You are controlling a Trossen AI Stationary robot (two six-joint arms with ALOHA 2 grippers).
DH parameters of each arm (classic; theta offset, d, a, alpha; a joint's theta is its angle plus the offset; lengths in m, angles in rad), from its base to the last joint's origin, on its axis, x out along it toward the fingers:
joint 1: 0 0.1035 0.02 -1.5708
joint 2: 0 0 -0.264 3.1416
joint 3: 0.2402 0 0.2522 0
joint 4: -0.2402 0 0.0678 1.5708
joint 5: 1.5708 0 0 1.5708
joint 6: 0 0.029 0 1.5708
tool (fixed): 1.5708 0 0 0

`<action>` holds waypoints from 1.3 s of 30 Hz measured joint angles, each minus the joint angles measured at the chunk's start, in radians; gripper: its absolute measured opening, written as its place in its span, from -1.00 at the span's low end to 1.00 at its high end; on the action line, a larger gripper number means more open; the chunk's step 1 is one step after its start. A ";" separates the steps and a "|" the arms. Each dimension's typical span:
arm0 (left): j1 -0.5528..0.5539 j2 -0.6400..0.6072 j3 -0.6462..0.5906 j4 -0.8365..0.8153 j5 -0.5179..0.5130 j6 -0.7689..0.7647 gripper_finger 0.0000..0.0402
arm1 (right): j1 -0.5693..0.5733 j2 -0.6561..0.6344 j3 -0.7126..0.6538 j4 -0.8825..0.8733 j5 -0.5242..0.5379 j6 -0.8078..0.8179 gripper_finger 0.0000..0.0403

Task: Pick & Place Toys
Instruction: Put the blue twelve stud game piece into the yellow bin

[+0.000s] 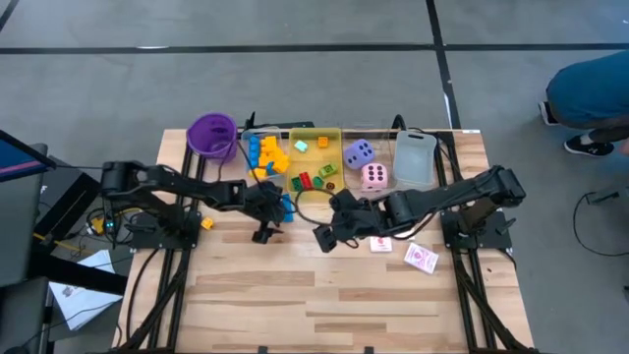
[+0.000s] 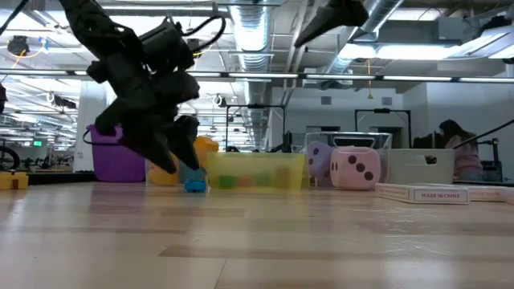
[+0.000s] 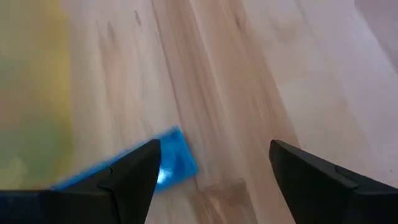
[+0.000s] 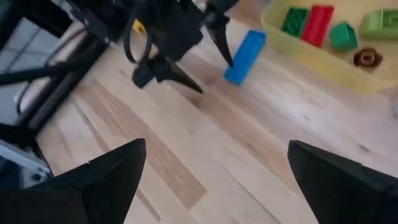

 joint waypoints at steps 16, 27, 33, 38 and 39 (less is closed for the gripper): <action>-0.001 0.068 0.000 0.011 0.076 -0.264 0.46 | 0.003 0.062 -0.002 -0.012 -0.126 -0.010 0.91; -0.148 0.068 0.000 0.189 0.211 -0.484 0.46 | 0.003 0.058 0.001 -0.003 -0.126 -0.017 0.91; -0.181 0.068 0.003 0.334 0.208 -0.349 0.46 | 0.004 0.058 0.001 -0.002 -0.126 -0.025 0.91; -0.171 0.068 0.005 0.284 0.101 -0.133 0.46 | 0.013 0.058 0.001 -0.001 -0.126 -0.025 0.91; -0.165 0.068 0.005 0.259 0.073 -0.100 0.46 | 0.017 0.058 0.000 -0.001 -0.126 -0.024 0.91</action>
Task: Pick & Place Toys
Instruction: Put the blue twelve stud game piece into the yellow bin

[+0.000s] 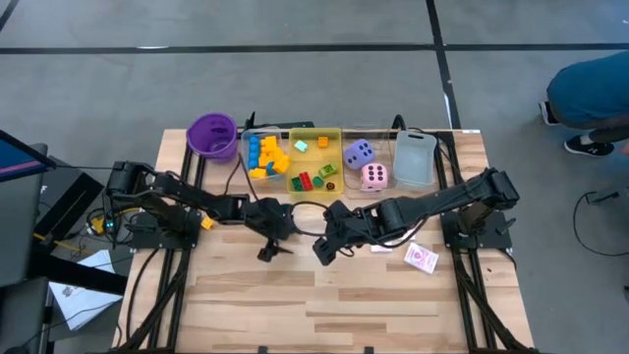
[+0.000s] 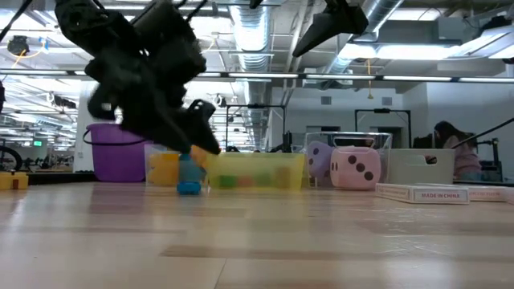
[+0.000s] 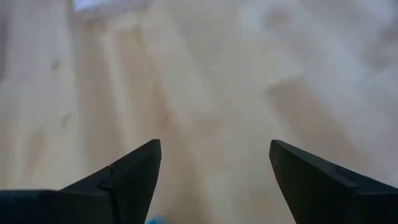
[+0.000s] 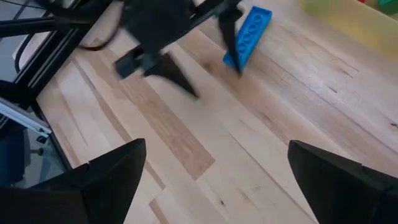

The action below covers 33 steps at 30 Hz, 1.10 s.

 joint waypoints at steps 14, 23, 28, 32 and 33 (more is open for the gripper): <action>0.077 0.000 0.000 -0.147 -0.164 0.133 0.46 | 0.020 0.000 0.000 0.005 0.000 -0.003 0.91; 0.097 -0.002 0.003 -0.303 -0.169 0.029 0.46 | 0.020 0.000 0.000 0.004 0.000 -0.008 0.91; 0.096 -0.004 0.006 -0.334 -0.169 -0.152 0.46 | 0.020 0.000 0.000 0.003 0.000 -0.008 0.91; 0.091 -0.005 0.006 -0.337 -0.163 -0.453 0.46 | 0.020 0.000 0.000 0.003 0.000 -0.008 0.91; 0.087 -0.005 0.006 -0.338 -0.162 -0.536 0.46 | 0.020 0.000 0.000 0.003 0.001 -0.008 0.91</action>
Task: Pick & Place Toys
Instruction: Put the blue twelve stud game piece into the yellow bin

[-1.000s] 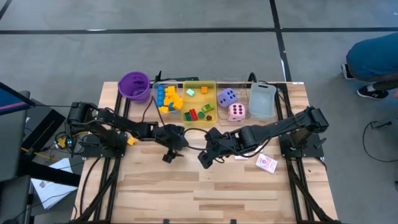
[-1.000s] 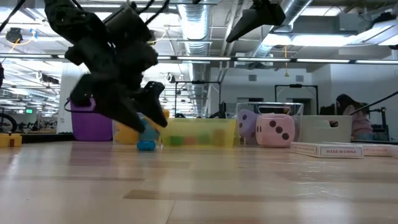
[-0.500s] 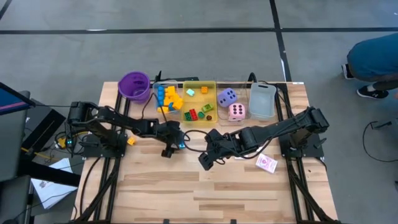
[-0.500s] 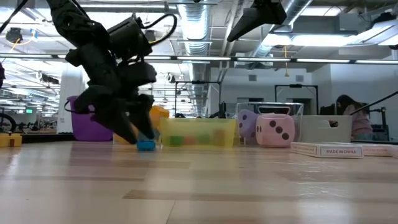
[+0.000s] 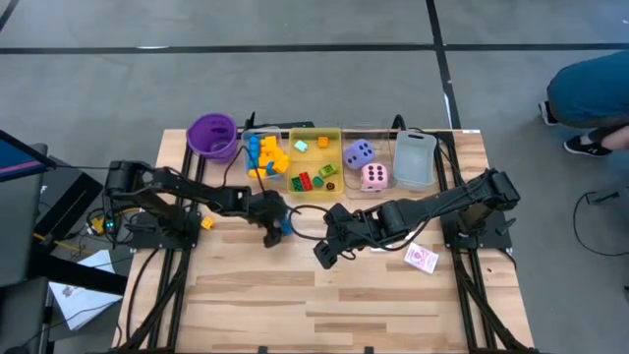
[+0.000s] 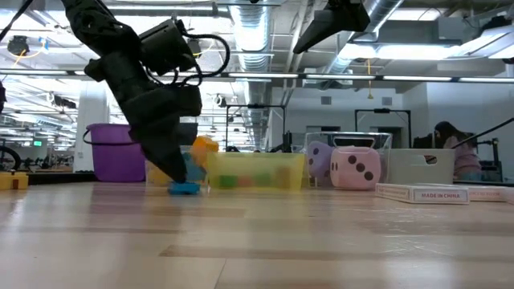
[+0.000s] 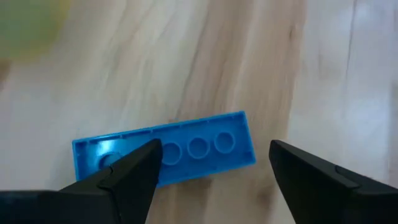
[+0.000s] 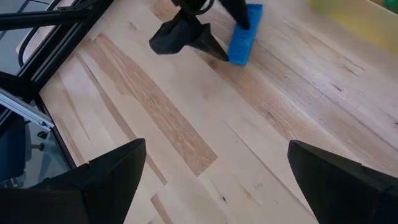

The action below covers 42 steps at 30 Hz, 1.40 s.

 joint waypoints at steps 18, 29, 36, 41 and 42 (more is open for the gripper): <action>-0.128 0.007 -0.008 0.389 0.053 -0.448 0.46 | -0.040 0.000 0.000 0.001 0.003 -0.066 0.91; -0.126 -0.004 -0.007 0.346 0.053 0.296 0.46 | -0.033 0.000 0.000 0.004 0.002 -0.079 0.91; -0.114 -0.004 -0.007 0.156 0.053 0.444 0.46 | -0.013 0.000 0.000 0.013 0.002 -0.079 0.91; -0.100 -0.004 -0.007 0.142 0.053 0.603 0.46 | 0.002 0.000 0.000 0.026 0.000 -0.065 0.91; -0.096 -0.004 -0.007 0.140 0.051 0.637 0.46 | 0.002 0.000 0.000 0.026 -0.001 -0.054 0.91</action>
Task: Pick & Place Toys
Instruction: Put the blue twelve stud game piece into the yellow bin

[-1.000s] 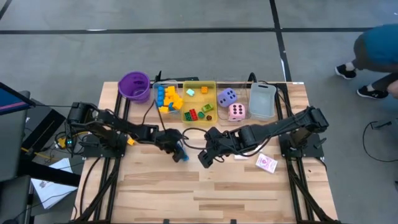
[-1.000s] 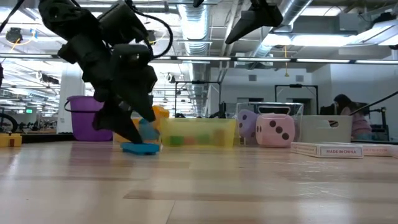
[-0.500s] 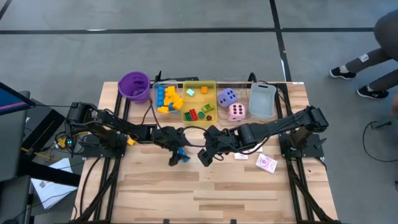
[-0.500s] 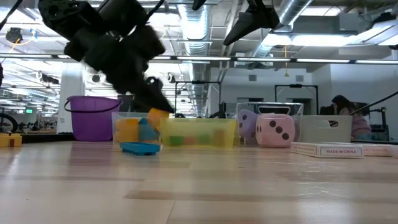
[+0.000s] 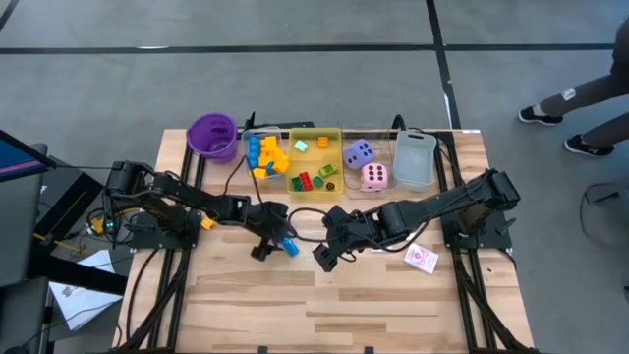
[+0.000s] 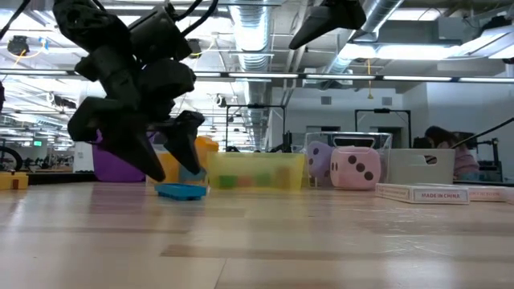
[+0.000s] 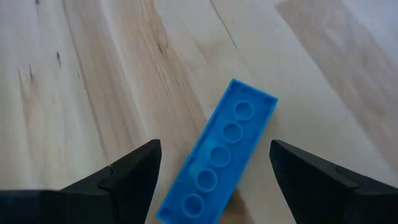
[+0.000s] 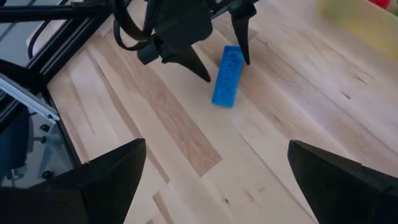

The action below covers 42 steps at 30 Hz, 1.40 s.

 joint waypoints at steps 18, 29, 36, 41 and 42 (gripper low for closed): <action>0.065 -0.006 -0.094 0.000 0.032 0.162 0.46 | -0.001 0.000 0.000 0.002 0.000 0.097 0.91; 0.066 -0.003 -0.124 0.047 0.088 0.104 0.37 | -0.004 0.000 0.000 0.002 0.000 0.097 0.91; 0.064 -0.002 -0.125 0.045 0.092 -0.137 0.26 | -0.004 0.000 0.000 0.002 0.000 0.092 0.91; 0.058 -0.002 -0.125 0.044 0.111 -0.203 0.23 | -0.004 0.000 0.000 0.001 0.003 0.079 0.91; 0.057 -0.002 -0.125 0.044 0.116 -0.200 0.22 | -0.004 0.000 0.000 0.001 0.003 0.078 0.91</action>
